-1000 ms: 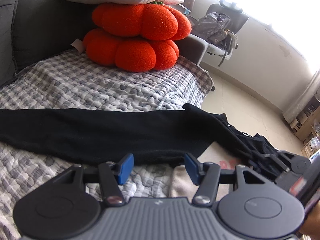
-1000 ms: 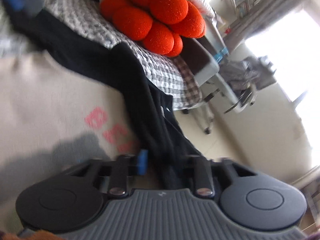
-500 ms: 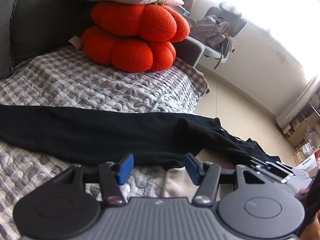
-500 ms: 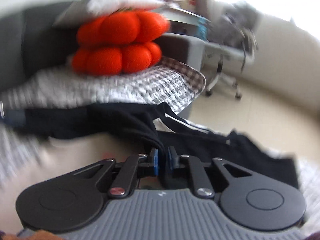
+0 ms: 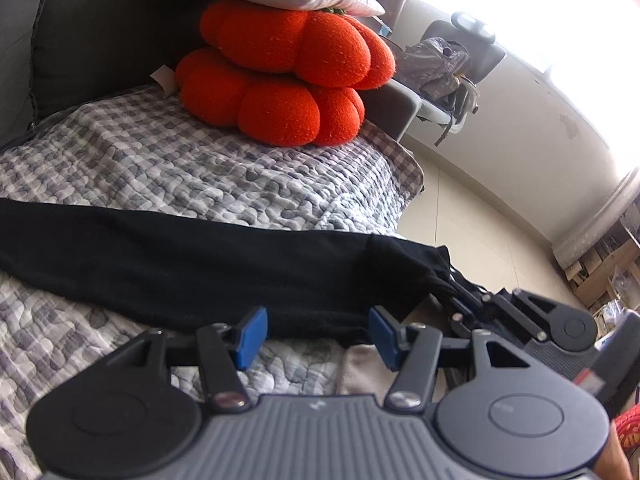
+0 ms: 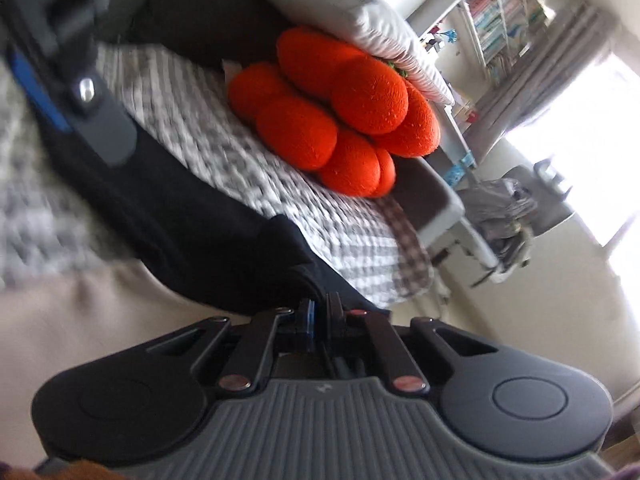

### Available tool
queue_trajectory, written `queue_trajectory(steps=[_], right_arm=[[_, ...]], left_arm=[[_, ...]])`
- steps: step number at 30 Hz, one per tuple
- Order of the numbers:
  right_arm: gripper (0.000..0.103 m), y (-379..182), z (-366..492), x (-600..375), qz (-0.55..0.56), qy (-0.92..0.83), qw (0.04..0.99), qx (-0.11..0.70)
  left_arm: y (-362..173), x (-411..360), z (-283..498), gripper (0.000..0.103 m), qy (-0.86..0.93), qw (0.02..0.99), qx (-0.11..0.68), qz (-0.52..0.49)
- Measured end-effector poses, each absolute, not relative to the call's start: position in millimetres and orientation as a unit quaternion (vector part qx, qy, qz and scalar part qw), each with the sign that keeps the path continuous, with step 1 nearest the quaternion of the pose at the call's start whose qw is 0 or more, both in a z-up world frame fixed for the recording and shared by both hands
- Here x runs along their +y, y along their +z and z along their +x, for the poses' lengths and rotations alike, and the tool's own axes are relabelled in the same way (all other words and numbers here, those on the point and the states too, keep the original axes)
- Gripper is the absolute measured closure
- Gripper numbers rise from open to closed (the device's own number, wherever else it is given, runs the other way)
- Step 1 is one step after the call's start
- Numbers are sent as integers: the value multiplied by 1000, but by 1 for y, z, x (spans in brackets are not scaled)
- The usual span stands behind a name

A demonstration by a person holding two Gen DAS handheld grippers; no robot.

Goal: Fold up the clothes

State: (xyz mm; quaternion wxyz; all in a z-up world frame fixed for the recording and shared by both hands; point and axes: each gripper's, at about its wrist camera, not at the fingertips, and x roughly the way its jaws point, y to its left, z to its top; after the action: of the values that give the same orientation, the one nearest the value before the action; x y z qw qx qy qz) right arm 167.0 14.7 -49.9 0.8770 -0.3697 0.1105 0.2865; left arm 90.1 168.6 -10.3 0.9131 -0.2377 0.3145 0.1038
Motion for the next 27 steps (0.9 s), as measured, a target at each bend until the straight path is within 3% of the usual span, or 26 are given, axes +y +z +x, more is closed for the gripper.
queue_trajectory(steps=[7, 9, 13, 20, 22, 23, 24, 27], right_arm=[[94, -18, 210, -41, -34, 343, 902, 260], [85, -28, 206, -32, -75, 364, 885, 282], [85, -44, 173, -19, -194, 386, 864, 259], [86, -39, 175, -12, -216, 362, 877, 230], [77, -39, 171, -4, -239, 362, 874, 221], [59, -39, 169, 3, -250, 359, 874, 212], [50, -41, 166, 9, -261, 354, 875, 203], [51, -47, 163, 31, -310, 337, 872, 172]], left_arm=[[-9, 175, 88, 45, 109, 911, 311, -247], [-10, 175, 89, 45, 109, 911, 312, -246], [-11, 174, 89, 45, 110, 912, 313, -241], [-13, 170, 93, 44, 109, 913, 316, -235], [-13, 169, 94, 44, 112, 913, 318, -232], [-14, 170, 94, 44, 113, 912, 318, -232], [-14, 170, 94, 44, 115, 911, 319, -233], [-15, 173, 94, 44, 115, 909, 320, -240]])
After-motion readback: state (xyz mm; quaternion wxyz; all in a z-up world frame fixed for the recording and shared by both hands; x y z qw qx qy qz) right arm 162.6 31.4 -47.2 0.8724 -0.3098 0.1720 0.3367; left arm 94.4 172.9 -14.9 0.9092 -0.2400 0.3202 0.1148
